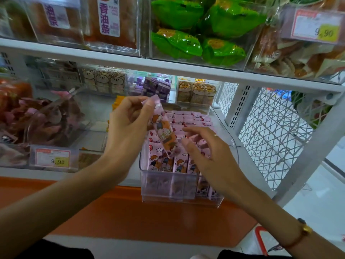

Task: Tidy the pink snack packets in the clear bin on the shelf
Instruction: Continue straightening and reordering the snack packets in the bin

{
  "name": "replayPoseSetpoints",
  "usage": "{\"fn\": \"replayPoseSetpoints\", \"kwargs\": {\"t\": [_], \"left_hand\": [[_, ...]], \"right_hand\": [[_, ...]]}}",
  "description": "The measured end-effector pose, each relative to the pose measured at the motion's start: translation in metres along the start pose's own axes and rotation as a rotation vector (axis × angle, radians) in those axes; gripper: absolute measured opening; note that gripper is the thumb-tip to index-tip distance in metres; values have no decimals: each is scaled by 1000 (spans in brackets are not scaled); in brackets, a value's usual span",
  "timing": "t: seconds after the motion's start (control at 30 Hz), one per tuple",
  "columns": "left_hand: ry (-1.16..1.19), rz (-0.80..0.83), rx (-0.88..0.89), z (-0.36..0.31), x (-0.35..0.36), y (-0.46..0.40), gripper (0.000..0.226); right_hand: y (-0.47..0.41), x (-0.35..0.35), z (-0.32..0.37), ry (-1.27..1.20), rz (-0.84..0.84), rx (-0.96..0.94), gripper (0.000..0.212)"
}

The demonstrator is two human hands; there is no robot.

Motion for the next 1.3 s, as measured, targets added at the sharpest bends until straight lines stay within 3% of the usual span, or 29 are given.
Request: {"fn": "replayPoseSetpoints", "kwargs": {"t": [0.1, 0.2, 0.3, 0.37, 0.47, 0.6, 0.73, 0.87, 0.97, 1.07, 1.2, 1.3], "left_hand": [[5, 79, 1, 2, 7, 10, 25], [35, 124, 8, 5, 7, 11, 27], [-23, 172, 33, 11, 5, 9, 17], [-115, 206, 47, 15, 5, 9, 19], [-191, 292, 59, 18, 8, 16, 26], [-386, 321, 179, 17, 13, 24, 45], [-408, 292, 251, 11, 13, 21, 38], [-421, 365, 227, 14, 16, 19, 33], [-532, 393, 268, 17, 17, 17, 32], [-610, 340, 349, 13, 17, 17, 46], [-607, 308, 409, 8, 18, 16, 46], [-480, 339, 322, 8, 15, 9, 44]], "right_hand": [[-3, 11, 9, -172, 52, 32, 60], [-7, 20, 12, -233, 76, 34, 42], [-13, 21, 1, -506, 37, 237, 25], [-15, 22, -9, -668, 18, 386, 24], [-16, 24, -13, -793, 1, 451, 30], [-15, 24, -8, -783, -14, 401, 37], [-17, 18, -6, -799, -35, 340, 47], [-19, 10, -4, -868, -45, 295, 25], [-17, 4, -8, -806, -134, 292, 34], [-15, 1, -8, -732, -219, 262, 45], [-14, 1, 0, -571, -216, 173, 58], [-15, 2, 5, -575, -163, 123, 57]]}}
Point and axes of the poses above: each hand's wrist, its own y-axis away from the middle knuckle, its own x-axis out of the palm, z = x × y, the point moved 5 cm from there along -y, towards the middle knuckle, and after that the axes turned 6 degrees about -y, right-handed, at the moved point
